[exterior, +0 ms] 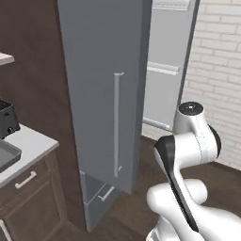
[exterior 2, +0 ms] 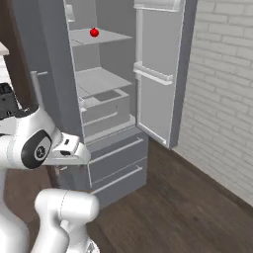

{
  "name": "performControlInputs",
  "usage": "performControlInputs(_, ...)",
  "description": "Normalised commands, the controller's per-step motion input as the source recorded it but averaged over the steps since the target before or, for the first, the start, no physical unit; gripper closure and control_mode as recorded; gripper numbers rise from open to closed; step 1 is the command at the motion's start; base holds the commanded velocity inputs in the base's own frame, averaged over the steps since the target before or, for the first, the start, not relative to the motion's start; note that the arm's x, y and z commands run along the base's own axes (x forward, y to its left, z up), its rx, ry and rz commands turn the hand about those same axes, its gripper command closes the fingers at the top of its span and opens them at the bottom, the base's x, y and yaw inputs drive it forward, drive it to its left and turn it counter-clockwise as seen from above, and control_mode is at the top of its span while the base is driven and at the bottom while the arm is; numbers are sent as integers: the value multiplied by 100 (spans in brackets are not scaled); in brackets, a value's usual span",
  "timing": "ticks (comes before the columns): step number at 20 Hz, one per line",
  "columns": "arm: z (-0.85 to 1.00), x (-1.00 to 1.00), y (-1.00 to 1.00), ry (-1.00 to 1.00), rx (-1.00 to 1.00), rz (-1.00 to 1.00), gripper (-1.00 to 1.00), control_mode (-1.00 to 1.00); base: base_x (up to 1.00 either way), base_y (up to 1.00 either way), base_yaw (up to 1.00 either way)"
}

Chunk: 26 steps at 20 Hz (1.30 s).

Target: Place one tomato and one chicken drumstick in each tupperware on the nearby counter, to pack two identical lunches.

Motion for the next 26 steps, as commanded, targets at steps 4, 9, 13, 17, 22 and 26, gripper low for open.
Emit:
performControlInputs(4, 0, 0, 0, 0, 0, 0, -100, 100, 93, -100, -8)
performControlInputs(9, 0, 0, 0, 0, 0, 0, -100, 100, 100, -100, 14)
performControlInputs(13, 0, 0, 0, 0, 0, 0, -100, 100, 64, -49, 46)
performControlInputs(17, 0, 0, 0, 0, 0, 0, -100, 100, 10, 0, 75)
performControlInputs(22, 0, 0, 0, 0, 0, 0, -100, 100, 56, -5, 60)
performControlInputs(26, 0, 0, 0, 0, 0, 0, -100, 100, 95, -35, 19)
